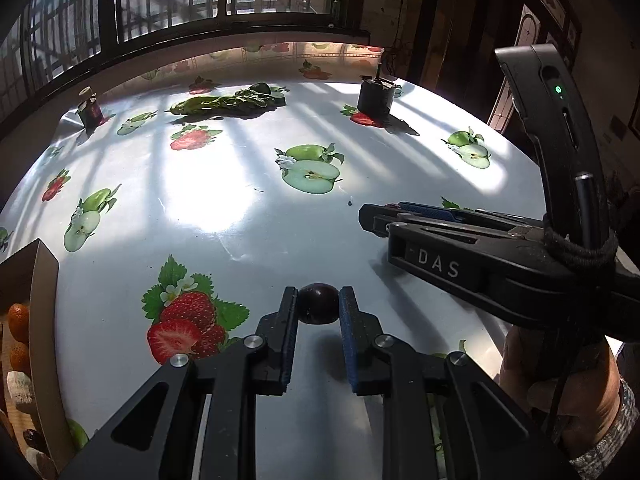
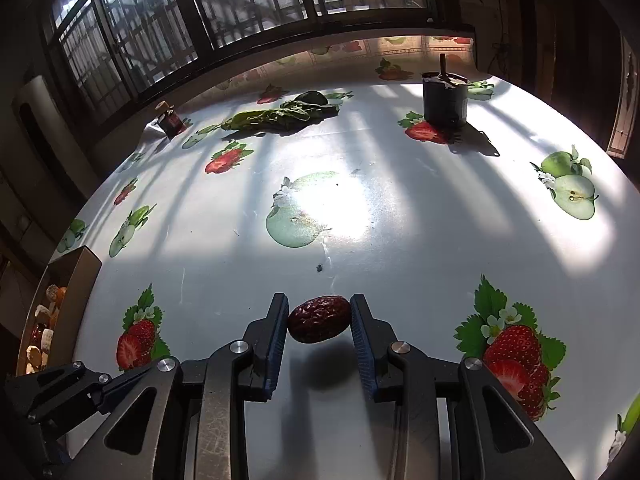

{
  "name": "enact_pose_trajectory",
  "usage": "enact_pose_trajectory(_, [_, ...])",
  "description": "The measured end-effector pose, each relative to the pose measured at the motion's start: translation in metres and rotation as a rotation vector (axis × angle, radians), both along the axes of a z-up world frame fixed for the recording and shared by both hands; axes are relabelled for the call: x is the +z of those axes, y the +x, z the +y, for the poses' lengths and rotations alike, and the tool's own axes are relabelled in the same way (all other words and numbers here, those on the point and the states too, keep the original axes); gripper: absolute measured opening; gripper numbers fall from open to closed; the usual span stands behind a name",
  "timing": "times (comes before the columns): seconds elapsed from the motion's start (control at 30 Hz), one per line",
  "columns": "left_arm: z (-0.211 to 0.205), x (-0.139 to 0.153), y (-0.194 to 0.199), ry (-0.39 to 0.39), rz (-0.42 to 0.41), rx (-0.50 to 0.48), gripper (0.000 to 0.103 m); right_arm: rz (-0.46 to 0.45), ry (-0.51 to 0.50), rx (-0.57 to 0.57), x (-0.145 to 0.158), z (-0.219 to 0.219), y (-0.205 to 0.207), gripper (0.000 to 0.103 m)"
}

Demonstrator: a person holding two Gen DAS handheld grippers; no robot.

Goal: Organize fruits
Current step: 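Grasp the dark plum with the left tool while the right tool grasps the red date, then lower the plum and red date into the tray and open both tools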

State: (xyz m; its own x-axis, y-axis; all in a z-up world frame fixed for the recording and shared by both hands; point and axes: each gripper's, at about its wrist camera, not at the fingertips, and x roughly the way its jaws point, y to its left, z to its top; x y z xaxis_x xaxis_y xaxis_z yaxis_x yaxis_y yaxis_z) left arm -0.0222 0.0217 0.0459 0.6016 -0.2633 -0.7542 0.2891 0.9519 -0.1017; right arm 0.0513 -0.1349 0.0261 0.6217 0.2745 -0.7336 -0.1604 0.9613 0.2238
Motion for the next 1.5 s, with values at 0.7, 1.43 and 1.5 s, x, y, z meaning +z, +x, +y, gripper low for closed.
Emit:
enact_pose_trajectory(0.7, [0.305,0.028,-0.13,-0.107,-0.058,0.597,0.02,-0.181,-0.059,0.221,0.067,0.121,-0.08,0.034])
enact_pose_trajectory(1.43, [0.355,-0.004,-0.158,-0.121,-0.028,0.667,0.021,-0.1,-0.196,0.678,0.017,0.346,-0.153,0.035])
enact_pose_trajectory(1.5, [0.358,-0.004,-0.159,-0.128,-0.027,0.671,0.022,-0.092,-0.202,0.679,0.013,0.35,-0.152,0.035])
